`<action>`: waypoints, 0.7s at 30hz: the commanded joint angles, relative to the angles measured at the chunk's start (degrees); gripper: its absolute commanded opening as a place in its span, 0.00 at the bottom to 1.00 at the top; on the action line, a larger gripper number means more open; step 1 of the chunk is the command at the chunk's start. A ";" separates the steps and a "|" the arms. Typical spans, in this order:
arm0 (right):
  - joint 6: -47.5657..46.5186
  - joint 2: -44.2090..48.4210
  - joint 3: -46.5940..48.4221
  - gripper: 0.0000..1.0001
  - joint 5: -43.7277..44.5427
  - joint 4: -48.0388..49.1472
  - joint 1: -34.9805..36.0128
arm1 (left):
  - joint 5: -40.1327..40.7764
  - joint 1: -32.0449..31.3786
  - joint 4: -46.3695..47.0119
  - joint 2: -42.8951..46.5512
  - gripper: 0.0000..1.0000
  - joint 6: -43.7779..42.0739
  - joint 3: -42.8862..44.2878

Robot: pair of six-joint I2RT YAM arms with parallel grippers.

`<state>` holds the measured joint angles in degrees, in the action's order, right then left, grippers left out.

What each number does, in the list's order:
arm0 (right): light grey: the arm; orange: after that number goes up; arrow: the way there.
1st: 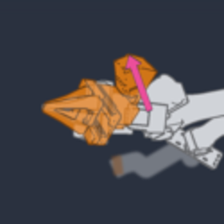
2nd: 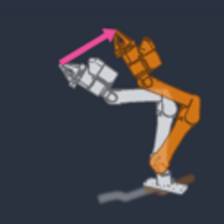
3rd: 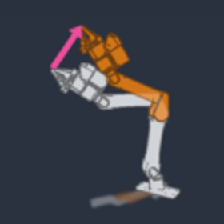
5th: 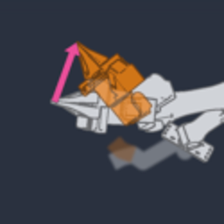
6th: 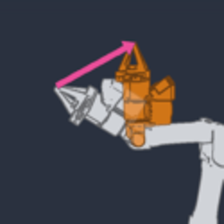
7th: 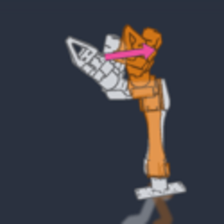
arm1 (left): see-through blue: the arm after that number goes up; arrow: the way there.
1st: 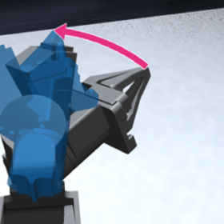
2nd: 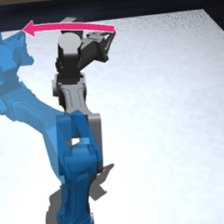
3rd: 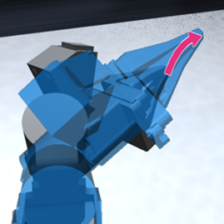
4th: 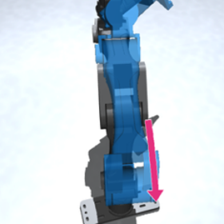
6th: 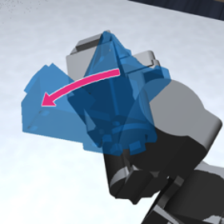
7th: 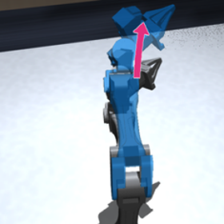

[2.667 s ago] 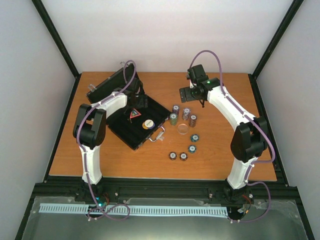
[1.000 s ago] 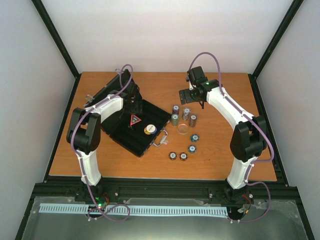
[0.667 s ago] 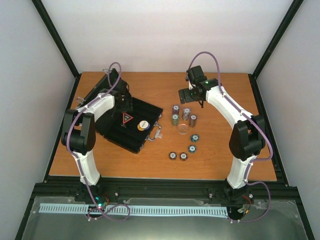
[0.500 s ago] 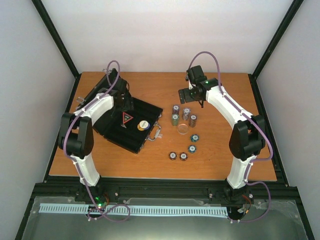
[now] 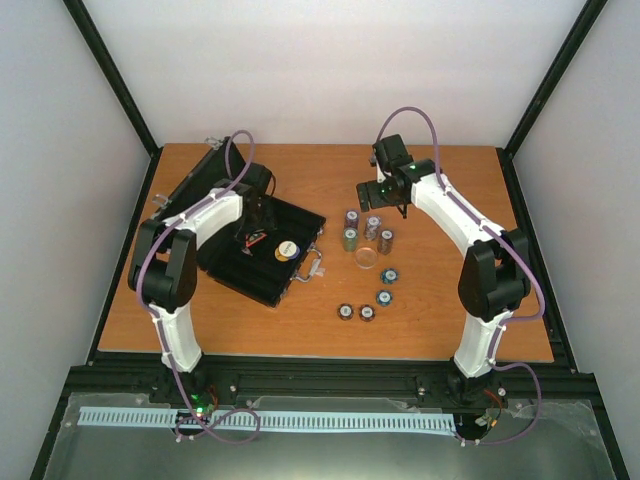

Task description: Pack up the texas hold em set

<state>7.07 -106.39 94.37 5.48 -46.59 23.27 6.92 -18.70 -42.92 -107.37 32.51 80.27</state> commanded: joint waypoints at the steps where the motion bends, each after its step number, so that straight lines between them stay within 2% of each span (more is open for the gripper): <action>1: 0.14 1.35 -1.02 1.00 0.23 0.46 -0.42 | 2.27 0.07 -2.95 -2.03 0.65 7.53 2.71; 12: -0.17 1.36 -1.63 1.00 0.02 0.45 -0.42 | 2.59 0.07 -3.08 -4.41 0.78 16.52 3.01; 21: -0.46 0.84 -1.41 1.00 -0.25 0.40 -0.42 | 4.06 0.64 8.05 -6.36 0.78 20.55 -0.80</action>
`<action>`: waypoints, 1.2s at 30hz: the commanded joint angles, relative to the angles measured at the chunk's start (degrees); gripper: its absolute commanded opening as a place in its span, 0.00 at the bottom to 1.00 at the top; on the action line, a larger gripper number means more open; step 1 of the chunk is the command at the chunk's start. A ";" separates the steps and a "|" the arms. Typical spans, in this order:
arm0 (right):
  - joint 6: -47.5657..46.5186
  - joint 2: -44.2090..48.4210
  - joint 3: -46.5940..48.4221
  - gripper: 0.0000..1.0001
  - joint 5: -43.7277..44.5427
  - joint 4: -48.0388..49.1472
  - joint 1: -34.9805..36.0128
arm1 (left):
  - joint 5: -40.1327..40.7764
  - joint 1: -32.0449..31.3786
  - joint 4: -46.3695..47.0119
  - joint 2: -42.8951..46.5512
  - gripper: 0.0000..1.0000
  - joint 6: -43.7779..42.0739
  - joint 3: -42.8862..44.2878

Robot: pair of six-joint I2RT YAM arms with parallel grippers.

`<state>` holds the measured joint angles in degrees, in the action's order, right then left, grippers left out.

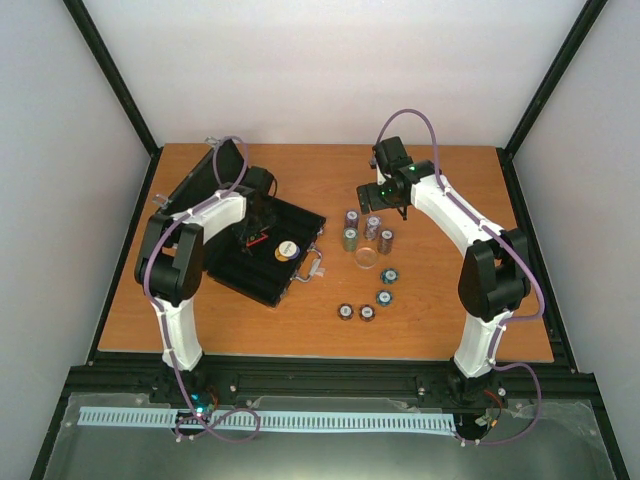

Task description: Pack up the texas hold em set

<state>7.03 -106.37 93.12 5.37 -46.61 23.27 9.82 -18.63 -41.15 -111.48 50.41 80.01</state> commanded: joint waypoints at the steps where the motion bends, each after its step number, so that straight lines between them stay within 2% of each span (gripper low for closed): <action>1: -0.50 0.81 -0.06 1.00 -0.18 0.43 -0.42 | 1.06 0.61 6.68 -3.07 0.78 2.35 -0.43; 9: -0.96 0.42 -0.46 1.00 0.36 0.38 -0.43 | 2.37 0.96 8.13 -5.48 0.73 0.65 -2.05; 14: -0.87 0.07 -0.34 1.00 0.02 0.58 -0.42 | 2.74 1.14 7.09 -4.38 0.65 -0.70 -1.77; 16: -0.87 -0.06 -0.33 1.00 -0.09 0.63 -0.42 | 2.67 1.27 6.61 -3.39 0.70 -1.78 -1.09; 18: -0.83 -0.15 -0.28 1.00 -0.09 0.64 -0.42 | 2.85 1.32 5.65 -2.17 0.85 -3.41 0.40; 22: -0.81 -0.15 -0.05 1.00 -0.25 0.77 -0.42 | 4.09 1.47 2.06 -0.31 0.98 -7.23 4.78; 36: -0.63 1.55 -0.92 1.00 -1.06 0.74 -0.42 | -5.31 2.73 -2.25 0.50 1.00 -15.13 13.23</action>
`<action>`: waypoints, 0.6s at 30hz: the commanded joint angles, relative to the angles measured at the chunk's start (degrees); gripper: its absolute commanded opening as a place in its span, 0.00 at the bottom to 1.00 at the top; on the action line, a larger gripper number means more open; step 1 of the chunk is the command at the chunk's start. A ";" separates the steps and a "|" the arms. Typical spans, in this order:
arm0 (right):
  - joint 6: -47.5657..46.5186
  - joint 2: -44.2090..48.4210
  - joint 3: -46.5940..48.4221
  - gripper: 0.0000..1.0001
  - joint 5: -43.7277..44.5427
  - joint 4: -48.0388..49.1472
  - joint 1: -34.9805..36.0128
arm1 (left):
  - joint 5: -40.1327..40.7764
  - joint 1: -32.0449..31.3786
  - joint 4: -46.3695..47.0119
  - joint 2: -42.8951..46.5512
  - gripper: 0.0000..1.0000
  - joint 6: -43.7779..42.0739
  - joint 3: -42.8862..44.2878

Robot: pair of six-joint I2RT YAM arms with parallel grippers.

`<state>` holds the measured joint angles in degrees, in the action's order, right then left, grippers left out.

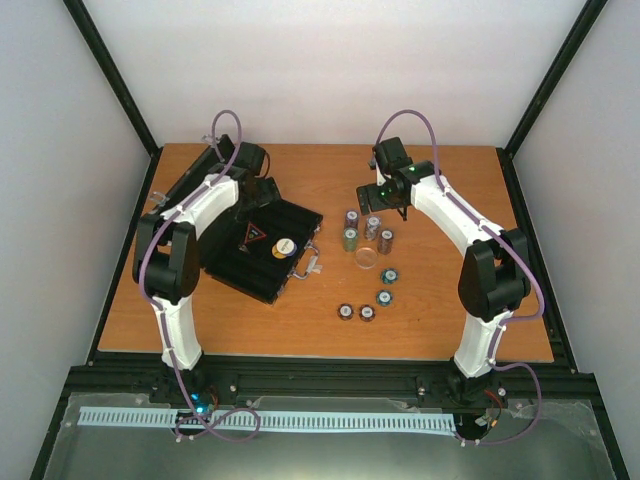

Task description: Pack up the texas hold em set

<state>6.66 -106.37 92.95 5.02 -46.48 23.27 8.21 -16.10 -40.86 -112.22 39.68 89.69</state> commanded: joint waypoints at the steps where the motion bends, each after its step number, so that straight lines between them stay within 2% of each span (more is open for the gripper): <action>1: -0.24 1.66 -0.77 1.00 -0.71 0.50 -0.42 | -4.72 0.19 -2.47 1.16 1.00 -5.45 3.48; 7: -0.32 1.66 -0.56 1.00 -0.51 -0.29 -0.42 | -10.43 0.23 -0.46 1.86 1.00 -8.10 -0.22; 12: -0.35 1.09 -0.24 1.00 -0.86 -0.93 -0.42 | -10.64 0.44 7.74 1.88 1.00 -7.16 -5.97; 18: -0.48 0.68 0.75 1.00 -0.64 -1.86 -0.42 | -9.97 0.54 11.36 -1.83 1.00 -5.86 -6.91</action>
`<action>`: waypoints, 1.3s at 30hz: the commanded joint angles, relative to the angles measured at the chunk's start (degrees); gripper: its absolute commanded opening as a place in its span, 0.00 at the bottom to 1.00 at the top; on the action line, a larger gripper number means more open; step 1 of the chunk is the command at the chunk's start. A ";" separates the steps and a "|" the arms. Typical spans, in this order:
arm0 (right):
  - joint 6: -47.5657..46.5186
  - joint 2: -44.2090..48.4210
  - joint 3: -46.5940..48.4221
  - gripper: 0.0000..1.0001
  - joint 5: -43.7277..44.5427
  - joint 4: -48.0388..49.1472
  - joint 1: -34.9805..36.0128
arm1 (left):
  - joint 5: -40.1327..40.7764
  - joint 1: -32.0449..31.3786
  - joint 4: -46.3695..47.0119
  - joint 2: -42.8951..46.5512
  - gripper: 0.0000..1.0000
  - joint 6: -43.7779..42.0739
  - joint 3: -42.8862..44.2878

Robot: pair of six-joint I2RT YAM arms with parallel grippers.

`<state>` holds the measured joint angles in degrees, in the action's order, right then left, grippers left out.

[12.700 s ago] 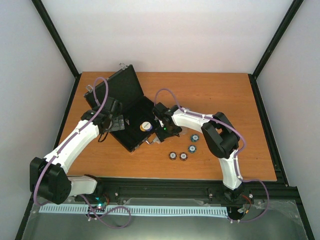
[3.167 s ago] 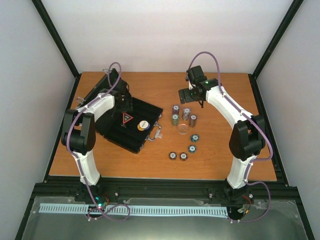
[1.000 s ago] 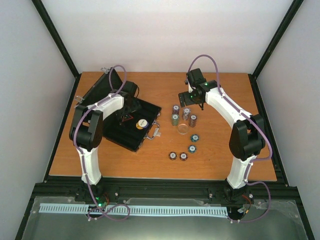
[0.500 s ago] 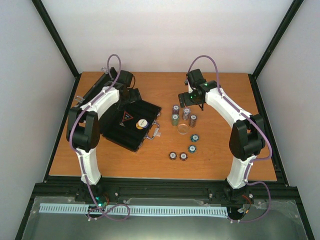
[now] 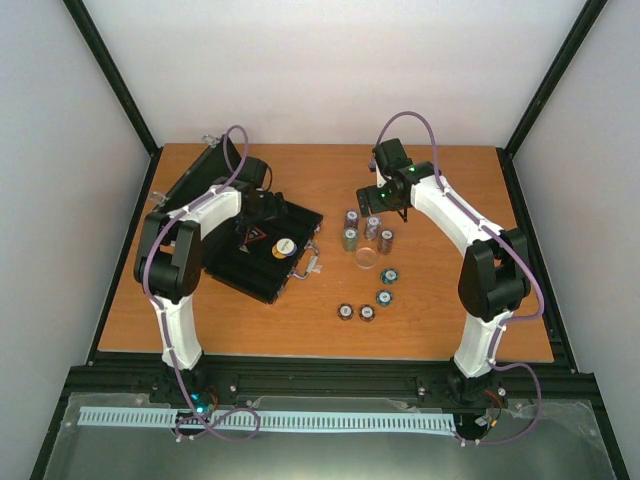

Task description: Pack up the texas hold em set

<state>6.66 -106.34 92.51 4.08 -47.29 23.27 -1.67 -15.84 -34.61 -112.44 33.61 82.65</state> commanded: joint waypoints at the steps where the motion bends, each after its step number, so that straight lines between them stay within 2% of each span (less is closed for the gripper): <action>1: -0.52 0.70 1.19 1.00 0.34 -1.05 -0.42 | 0.32 0.28 5.35 -1.94 1.00 0.23 0.11; 17: -0.50 0.28 1.02 1.00 -0.16 -0.80 -0.42 | 5.51 1.15 3.49 0.38 1.00 -0.73 -1.65; 27: -0.66 0.51 1.17 1.00 -0.05 -0.96 -0.46 | 4.52 1.16 4.01 -5.05 1.00 0.01 -1.54; 39: -0.24 0.35 1.19 1.00 -0.47 -0.70 -0.43 | 6.79 1.16 1.23 -5.95 1.00 -2.80 -2.77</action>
<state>6.66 -106.34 92.53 3.84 -48.01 23.27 3.29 -15.38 -30.04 -114.34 32.71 81.28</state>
